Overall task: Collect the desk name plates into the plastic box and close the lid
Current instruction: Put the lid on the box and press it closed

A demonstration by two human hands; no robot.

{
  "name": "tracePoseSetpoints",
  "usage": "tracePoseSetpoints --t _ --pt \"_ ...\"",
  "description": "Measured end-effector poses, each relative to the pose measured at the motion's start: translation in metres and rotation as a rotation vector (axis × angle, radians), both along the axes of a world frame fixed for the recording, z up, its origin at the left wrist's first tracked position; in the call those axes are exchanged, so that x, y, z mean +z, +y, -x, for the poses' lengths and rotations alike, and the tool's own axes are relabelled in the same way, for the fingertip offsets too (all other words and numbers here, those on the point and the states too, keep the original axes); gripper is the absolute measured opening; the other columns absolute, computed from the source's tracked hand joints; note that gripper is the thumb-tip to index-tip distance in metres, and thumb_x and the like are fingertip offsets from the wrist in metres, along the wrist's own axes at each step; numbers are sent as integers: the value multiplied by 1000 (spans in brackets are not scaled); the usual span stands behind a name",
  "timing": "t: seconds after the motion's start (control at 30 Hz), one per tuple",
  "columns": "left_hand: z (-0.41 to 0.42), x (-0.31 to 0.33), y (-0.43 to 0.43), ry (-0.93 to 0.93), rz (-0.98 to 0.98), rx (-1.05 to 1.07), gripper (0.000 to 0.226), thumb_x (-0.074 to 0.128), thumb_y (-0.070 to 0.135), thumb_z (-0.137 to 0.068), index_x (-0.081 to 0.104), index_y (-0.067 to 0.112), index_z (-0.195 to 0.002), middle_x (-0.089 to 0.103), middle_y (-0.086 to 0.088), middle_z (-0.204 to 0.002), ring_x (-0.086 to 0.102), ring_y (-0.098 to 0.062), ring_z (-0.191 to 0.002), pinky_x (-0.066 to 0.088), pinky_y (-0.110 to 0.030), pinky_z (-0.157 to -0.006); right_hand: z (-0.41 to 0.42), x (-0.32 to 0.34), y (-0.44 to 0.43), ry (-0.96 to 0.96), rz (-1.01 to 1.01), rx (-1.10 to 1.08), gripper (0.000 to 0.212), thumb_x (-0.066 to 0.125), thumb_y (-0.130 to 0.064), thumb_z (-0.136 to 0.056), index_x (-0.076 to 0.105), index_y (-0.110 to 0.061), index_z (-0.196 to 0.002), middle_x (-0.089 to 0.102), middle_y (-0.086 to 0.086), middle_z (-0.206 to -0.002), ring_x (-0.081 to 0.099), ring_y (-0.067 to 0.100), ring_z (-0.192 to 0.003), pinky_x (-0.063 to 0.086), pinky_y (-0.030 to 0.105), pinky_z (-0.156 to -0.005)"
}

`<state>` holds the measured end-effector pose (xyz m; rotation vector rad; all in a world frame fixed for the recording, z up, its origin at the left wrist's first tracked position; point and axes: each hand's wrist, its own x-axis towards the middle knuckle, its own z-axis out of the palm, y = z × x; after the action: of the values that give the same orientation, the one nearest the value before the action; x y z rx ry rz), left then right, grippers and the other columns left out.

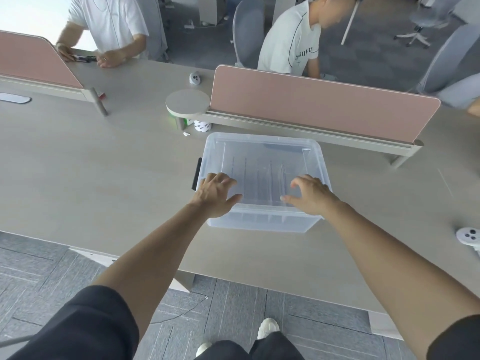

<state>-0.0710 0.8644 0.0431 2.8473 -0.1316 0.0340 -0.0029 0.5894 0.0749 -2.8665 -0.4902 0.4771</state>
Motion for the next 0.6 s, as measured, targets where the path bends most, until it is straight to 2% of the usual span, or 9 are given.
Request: tracePoseSetpoints --t 0.13,0.2,0.3,0.37,0.47,0.6 --pt "-40 3 -13 3 20 14 52 47 51 -92 50 21 -134 48 -2 -138 37 -29 -130 31 -39 -105 -28 2 9 -53 38 41 67 45 -62 -94 43 -16 -142 40 5 -152 40 30 -136 38 46 -105" --pt "-64 0 -23 11 -12 21 57 45 53 -92 45 21 -139 43 -3 -145 32 -28 -136 27 -40 -110 -48 -5 18 -82 118 126 73 38 -64 -95 31 -17 -151 22 8 -163 25 30 -147 31 47 -112" --pt "-98 -7 -35 82 -68 46 70 36 61 -91 26 24 -150 21 -2 -159 11 -26 -147 13 -42 -119 -77 -21 31 -86 171 157 80 25 -69 -95 9 -22 -158 -3 8 -167 -1 30 -153 12 49 -122" --pt "-117 -16 -37 155 -129 43 75 27 66 -90 9 30 -153 1 -1 -162 -3 -23 -149 3 -44 -120 -92 -38 35 -79 170 146 79 14 -70 -95 -2 -27 -158 -13 5 -166 -13 29 -152 -1 50 -122" --pt "-128 -38 -37 179 -270 23 71 4 71 -88 -13 39 -149 -18 0 -159 -17 -21 -147 -4 -46 -119 -101 -66 32 -125 138 149 75 3 -70 -93 -11 -32 -156 -17 3 -165 -18 27 -151 -8 50 -121" --pt "-145 -53 -34 156 -296 27 70 0 71 -87 -19 40 -147 -23 0 -157 -19 -22 -146 -5 -46 -119 -120 -81 35 -154 113 140 76 2 -73 -91 -11 -35 -156 -20 1 -163 -20 27 -151 -12 52 -120"
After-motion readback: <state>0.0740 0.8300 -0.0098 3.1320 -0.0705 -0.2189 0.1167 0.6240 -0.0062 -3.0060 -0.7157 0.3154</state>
